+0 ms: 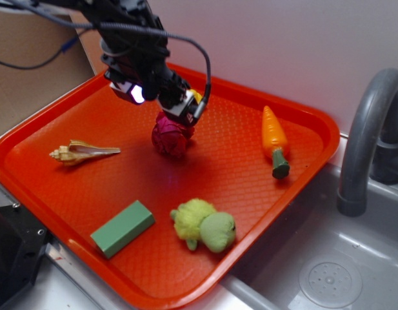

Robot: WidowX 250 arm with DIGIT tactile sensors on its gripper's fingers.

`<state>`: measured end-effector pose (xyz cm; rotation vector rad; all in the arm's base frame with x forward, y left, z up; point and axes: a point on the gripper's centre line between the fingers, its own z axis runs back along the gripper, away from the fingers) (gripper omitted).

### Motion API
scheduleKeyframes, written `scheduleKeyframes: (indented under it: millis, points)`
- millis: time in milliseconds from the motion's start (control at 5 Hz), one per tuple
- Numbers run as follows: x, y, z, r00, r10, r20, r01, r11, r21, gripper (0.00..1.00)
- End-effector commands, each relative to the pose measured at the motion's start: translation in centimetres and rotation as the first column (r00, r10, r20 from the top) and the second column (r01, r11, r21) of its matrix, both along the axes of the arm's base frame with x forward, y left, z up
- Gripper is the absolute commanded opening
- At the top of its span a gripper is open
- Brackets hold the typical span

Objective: Grab the red paper.

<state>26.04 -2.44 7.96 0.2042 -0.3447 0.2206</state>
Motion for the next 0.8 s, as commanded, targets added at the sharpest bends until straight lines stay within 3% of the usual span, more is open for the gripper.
scheduleKeyframes:
  millis: [0, 200, 600]
  points:
    - [0.5, -1.4, -4.4, 0.994, 0.046, -0.096, -0.071, 0.961, -0.267, 1.0]
    - [0.3, -1.8, -4.6, 0.997, 0.047, -0.059, -0.062, 0.958, -0.282, 0.0]
    - [-0.8, -0.6, 0.3, 0.998, 0.037, -0.049, -0.047, 0.973, -0.225, 0.0]
